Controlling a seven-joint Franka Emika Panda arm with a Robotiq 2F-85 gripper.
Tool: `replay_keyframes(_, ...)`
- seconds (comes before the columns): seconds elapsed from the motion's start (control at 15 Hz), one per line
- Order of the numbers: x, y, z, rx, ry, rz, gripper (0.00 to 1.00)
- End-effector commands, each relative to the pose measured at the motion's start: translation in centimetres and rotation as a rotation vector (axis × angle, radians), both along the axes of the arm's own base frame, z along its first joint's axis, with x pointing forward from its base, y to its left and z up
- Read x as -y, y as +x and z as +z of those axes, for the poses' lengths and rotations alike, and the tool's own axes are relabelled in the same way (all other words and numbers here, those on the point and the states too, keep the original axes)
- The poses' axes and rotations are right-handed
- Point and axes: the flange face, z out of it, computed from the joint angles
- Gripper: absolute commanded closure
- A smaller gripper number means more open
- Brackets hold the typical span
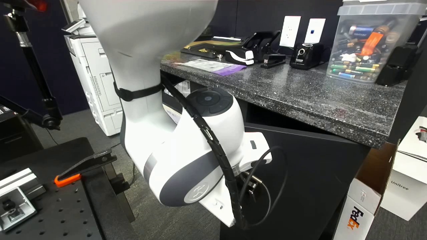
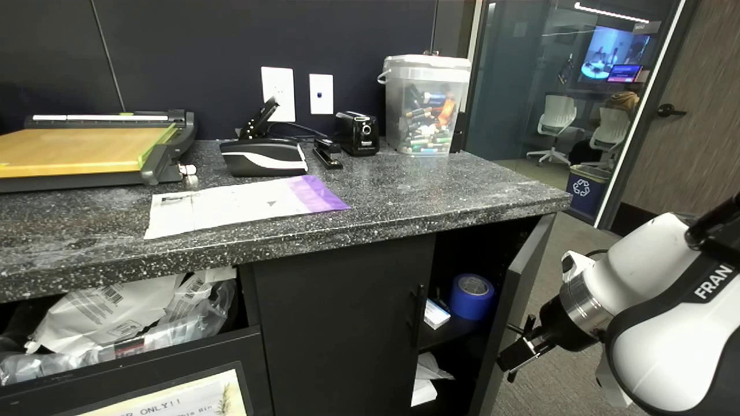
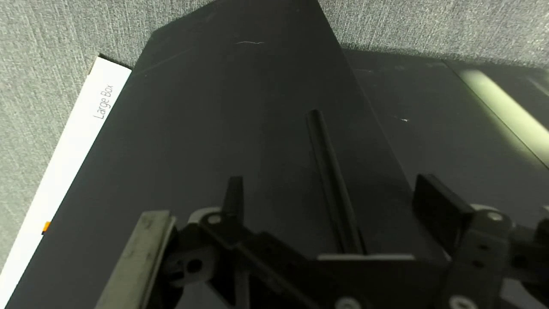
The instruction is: Open the right door of the cabinet
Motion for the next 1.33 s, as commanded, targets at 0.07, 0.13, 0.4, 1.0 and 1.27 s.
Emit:
replay_keyframes(0.07,-2.5,0.8,5.4,-0.124,0.022,-0.076,0.0)
replay_keyframes(0.13,-2.6,0.8,5.2,-0.127,0.019,-0.073,0.0)
replay_keyframes(0.4,-2.7,1.1,4.8,-0.125,0.011,-0.077,0.0)
replay_keyframes(1.0,-4.0,2.0,5.7,-0.218,0.018,-0.139,0.0)
replay_keyframes(1.27,-7.9,3.5,10.3,-0.409,0.05,-0.212,0.0)
